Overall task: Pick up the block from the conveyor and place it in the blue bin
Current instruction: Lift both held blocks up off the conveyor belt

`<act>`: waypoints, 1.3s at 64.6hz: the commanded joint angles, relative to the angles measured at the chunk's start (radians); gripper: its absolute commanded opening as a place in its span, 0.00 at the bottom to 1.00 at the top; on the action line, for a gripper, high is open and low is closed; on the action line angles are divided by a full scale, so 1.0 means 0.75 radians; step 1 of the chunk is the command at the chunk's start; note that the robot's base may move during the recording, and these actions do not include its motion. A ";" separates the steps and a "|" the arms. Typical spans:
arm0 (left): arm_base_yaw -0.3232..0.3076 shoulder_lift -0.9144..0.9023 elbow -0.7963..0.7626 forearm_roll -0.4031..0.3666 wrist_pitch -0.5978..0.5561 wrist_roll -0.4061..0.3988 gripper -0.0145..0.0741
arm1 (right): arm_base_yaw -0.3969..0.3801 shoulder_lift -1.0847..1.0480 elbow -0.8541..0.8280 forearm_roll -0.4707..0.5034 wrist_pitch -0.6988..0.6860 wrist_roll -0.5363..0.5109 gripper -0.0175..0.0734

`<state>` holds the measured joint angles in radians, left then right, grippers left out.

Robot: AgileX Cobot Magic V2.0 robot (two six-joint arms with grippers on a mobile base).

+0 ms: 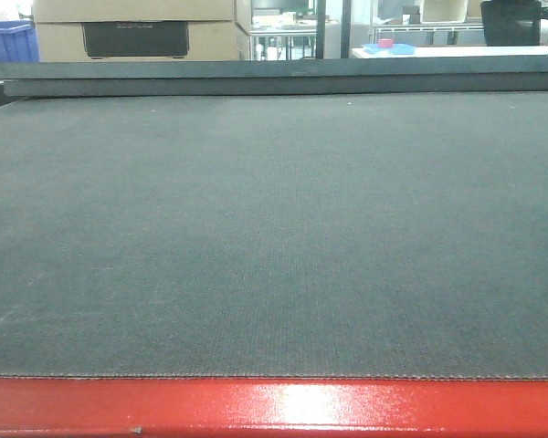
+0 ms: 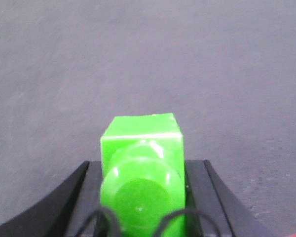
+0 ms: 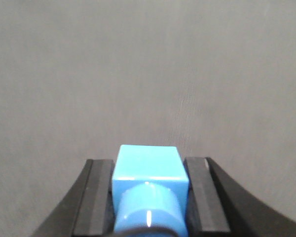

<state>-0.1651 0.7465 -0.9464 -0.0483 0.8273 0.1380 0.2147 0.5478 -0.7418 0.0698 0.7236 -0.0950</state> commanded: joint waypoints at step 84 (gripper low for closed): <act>-0.031 -0.113 -0.060 0.111 -0.080 -0.138 0.04 | 0.003 -0.015 -0.274 -0.006 0.102 -0.008 0.02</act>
<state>-0.1805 0.6663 -0.9820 0.0355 0.7870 0.0418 0.2147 0.5414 -0.9370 0.0698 0.8148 -0.0950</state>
